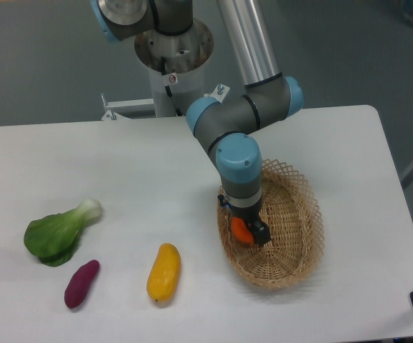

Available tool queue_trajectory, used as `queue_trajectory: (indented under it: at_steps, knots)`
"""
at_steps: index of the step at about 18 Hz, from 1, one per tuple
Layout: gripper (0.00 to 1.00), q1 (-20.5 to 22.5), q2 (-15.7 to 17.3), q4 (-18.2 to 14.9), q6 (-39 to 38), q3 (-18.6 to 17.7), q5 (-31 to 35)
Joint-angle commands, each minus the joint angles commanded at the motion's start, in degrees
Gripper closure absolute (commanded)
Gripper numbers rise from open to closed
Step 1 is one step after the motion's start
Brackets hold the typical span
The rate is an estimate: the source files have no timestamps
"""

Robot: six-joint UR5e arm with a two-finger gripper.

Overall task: Pick up the orange from the basket
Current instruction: 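Close the gripper around the orange inside the basket, then lift the grasped orange up out of the basket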

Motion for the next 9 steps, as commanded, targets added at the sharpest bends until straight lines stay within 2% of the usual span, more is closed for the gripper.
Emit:
queue_trajectory:
  at_steps: [3,9]
  knots:
    - [0.19,0.0,0.1,0.0,0.0,0.0,0.0]
    - [0.22,0.2,0.6,-0.1,0.0,0.8,0.0]
